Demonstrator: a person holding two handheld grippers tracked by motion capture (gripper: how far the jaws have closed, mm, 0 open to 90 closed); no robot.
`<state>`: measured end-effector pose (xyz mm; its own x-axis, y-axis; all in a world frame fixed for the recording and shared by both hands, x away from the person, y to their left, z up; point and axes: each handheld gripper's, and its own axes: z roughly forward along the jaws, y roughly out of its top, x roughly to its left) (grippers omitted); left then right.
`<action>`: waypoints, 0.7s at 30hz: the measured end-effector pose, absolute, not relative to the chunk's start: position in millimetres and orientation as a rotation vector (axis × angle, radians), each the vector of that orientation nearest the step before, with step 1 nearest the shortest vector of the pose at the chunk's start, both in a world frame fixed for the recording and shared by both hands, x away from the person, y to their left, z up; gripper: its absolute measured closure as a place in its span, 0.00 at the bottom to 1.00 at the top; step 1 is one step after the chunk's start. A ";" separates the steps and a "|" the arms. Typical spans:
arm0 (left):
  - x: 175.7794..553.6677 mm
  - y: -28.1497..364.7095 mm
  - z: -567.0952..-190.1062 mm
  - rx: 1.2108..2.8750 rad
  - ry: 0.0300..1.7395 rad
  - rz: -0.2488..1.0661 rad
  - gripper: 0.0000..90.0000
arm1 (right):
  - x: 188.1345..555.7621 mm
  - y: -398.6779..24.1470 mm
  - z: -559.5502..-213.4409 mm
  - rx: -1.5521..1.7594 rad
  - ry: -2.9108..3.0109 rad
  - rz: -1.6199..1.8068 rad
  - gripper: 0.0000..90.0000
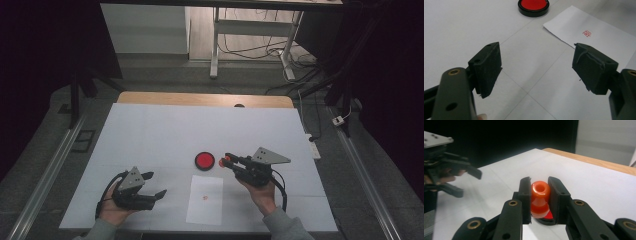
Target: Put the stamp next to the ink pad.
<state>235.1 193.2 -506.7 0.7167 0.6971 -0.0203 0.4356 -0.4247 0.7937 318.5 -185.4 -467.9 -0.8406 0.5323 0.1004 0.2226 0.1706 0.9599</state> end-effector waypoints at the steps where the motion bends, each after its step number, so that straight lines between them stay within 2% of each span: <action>1: 235.1 193.5 -506.7 2.084 0.861 0.399 0.27 | 320.9 -186.3 -468.0 0.736 2.186 1.718 0.81; 14: 235.3 195.8 -508.9 2.089 0.861 0.403 0.27 | 351.3 -184.6 -473.9 0.805 2.200 1.613 0.81; 21: 235.1 199.1 -509.2 2.085 0.868 0.406 0.27 | 372.7 -176.0 -491.3 0.863 2.236 1.531 0.80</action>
